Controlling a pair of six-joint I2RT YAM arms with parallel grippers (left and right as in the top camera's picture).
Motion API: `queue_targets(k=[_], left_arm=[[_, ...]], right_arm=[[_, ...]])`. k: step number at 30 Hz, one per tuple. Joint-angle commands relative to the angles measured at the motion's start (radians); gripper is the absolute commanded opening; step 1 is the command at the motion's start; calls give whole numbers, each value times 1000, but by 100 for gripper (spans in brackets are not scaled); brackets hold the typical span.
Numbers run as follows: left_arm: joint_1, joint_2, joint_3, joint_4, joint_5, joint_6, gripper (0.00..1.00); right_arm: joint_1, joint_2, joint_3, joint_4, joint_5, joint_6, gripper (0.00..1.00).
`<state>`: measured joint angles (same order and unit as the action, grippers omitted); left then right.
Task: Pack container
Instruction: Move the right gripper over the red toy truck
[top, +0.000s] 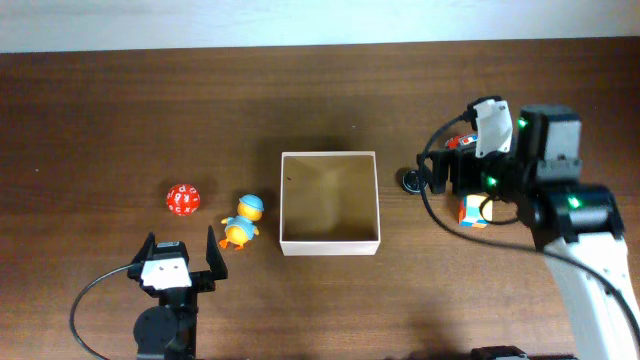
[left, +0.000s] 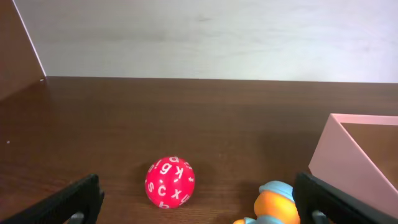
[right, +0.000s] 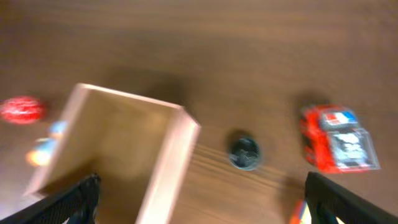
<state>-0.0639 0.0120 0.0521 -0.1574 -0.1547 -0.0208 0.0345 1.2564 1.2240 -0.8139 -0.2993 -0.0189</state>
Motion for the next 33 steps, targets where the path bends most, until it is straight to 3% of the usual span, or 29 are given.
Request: queue_targets(k=[1,10,17,33], left_arm=[[6,-6,-5,2,-7,-9,99],[6,-6,-5,2,-7,-9,99],[6,-6,-5,2,-7,-9,99],[6,-6,-5,2,-7,-9,99]], right_arm=[[3,101,72,-23,189,24,99],[3,396,357,-204,380,7,98],[-3,457,401,-118,624,-10,99],[-111,566,399,-83,330,-169,99]])
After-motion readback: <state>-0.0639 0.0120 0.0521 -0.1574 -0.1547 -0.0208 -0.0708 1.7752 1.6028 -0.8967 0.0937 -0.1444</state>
